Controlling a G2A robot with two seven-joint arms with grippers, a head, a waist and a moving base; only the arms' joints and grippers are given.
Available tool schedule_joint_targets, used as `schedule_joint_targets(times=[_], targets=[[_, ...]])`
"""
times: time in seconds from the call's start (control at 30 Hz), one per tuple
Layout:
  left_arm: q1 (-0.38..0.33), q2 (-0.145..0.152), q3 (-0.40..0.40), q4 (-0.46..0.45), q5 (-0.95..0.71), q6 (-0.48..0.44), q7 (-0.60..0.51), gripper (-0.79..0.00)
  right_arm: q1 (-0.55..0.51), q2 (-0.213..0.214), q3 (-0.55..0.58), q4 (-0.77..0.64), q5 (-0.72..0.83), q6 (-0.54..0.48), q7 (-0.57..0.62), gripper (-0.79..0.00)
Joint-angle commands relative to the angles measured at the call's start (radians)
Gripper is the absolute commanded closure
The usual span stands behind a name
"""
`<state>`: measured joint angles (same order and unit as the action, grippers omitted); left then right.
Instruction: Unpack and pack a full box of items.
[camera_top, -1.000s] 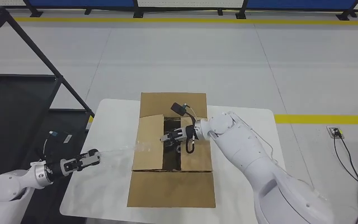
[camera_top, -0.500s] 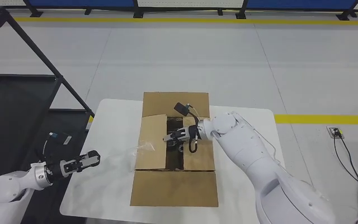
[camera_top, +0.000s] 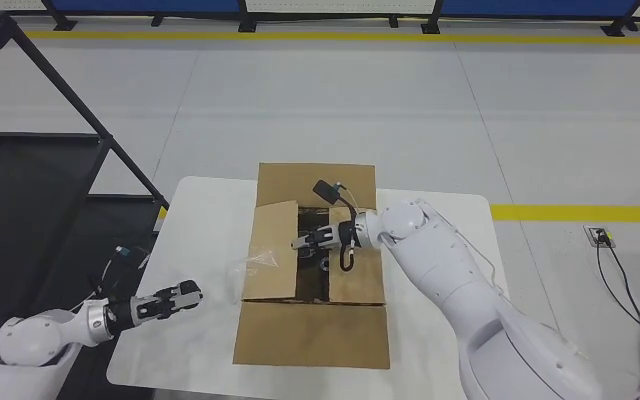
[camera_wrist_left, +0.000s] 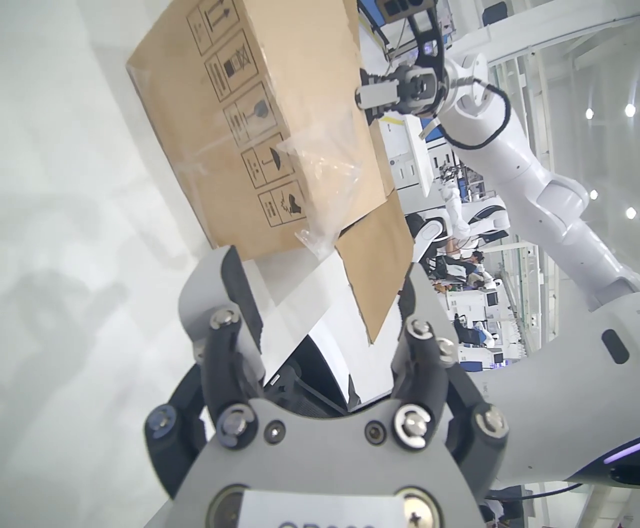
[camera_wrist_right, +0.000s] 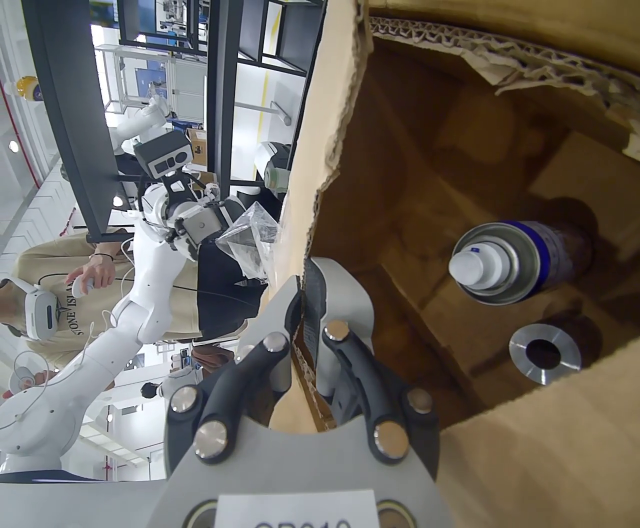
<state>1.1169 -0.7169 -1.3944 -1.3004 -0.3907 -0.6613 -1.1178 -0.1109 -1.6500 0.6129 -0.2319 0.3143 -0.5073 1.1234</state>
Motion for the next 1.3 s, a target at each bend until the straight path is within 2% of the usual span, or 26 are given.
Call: schedule_joint_targets(times=[0.0,0.13,0.27,0.43,0.47,0.63,0.7,0.93,1.27], targets=[[-0.008,-0.006,0.020,-0.002,0.030,-0.009,0.027,-0.539,0.000,0.001,0.004,0.000,-0.001,0.001,0.000,0.000],[-0.019,-0.017,0.056,-0.017,0.070,-0.034,0.077,-0.511,0.000,0.002,0.013,0.002,-0.006,0.000,0.002,0.000],[-0.032,-0.027,0.079,-0.019,0.087,-0.044,0.110,-0.394,-0.003,0.004,0.021,0.001,-0.012,-0.001,0.004,0.000],[-0.055,-0.036,0.106,-0.014,0.106,-0.046,0.122,-0.354,-0.006,0.005,0.030,-0.004,-0.021,-0.006,0.007,0.000],[-0.060,-0.038,0.111,-0.012,0.109,-0.046,0.123,-0.277,-0.007,0.005,0.032,-0.004,-0.022,-0.006,0.008,0.000],[-0.085,-0.047,0.138,0.007,0.131,-0.035,0.130,-0.117,-0.009,0.007,0.041,-0.006,-0.029,-0.012,0.010,0.000],[-0.092,-0.050,0.145,0.015,0.136,-0.036,0.133,0.000,-0.010,0.008,0.045,-0.007,-0.032,-0.013,0.011,0.000],[-0.097,-0.050,0.139,0.035,0.133,-0.053,0.121,0.000,-0.011,0.011,0.059,-0.006,-0.040,-0.013,0.012,0.000],[-0.042,-0.027,0.051,0.009,0.096,-0.089,0.061,0.000,-0.009,0.015,0.080,-0.002,-0.047,-0.009,0.014,0.000]])
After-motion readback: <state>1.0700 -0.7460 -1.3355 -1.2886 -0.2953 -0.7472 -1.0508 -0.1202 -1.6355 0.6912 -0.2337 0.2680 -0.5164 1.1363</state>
